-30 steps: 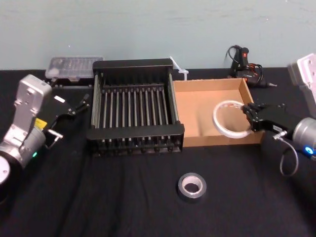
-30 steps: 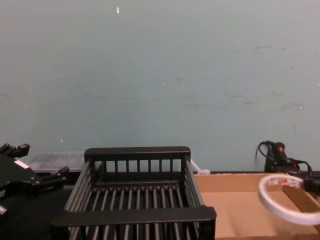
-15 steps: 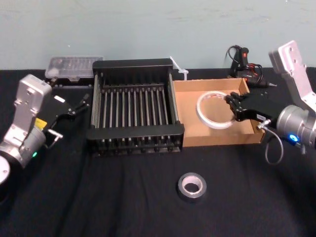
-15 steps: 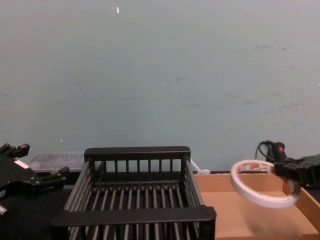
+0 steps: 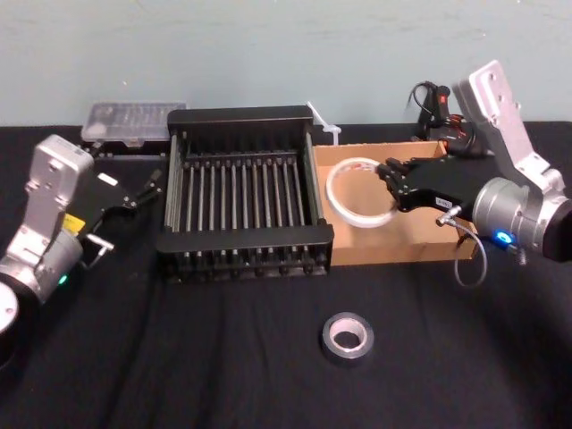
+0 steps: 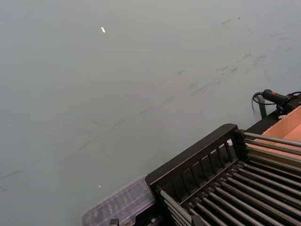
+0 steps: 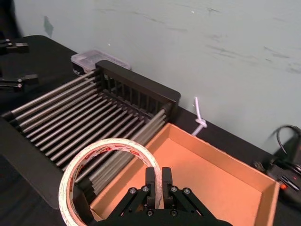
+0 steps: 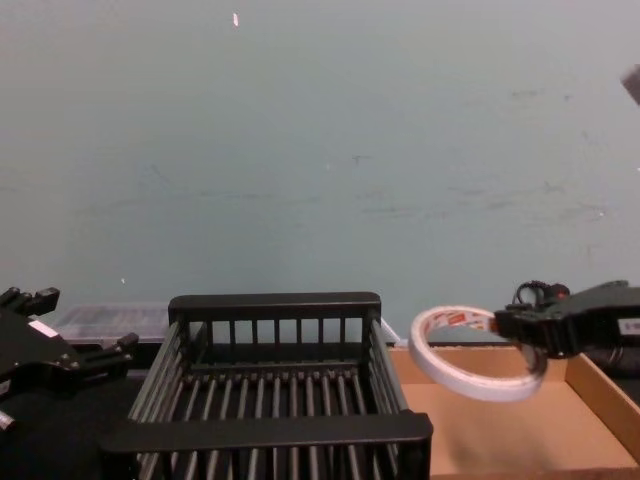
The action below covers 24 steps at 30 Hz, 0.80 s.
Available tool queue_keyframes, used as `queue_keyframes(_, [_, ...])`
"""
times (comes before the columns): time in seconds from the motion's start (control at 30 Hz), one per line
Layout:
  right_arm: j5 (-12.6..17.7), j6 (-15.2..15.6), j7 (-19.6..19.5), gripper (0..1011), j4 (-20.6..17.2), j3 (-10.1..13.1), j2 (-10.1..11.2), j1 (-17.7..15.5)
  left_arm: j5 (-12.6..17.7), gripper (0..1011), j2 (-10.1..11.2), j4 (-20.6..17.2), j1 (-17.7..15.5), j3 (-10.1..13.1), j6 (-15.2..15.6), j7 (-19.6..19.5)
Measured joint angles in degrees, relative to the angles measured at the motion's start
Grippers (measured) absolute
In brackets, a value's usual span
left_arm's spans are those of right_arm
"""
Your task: Pick up the white tape and place it into the black box , Pick up the silver tape and place it into the brown box.
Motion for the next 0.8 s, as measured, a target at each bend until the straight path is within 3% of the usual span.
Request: queue_keyframes(0.8, [-1.84, -1.01, 2.42, 92, 5.15, -5.87, -3.36, 6.32, 0.0, 1001, 0.0, 0.0, 0.0, 0.0, 0.0, 0.0])
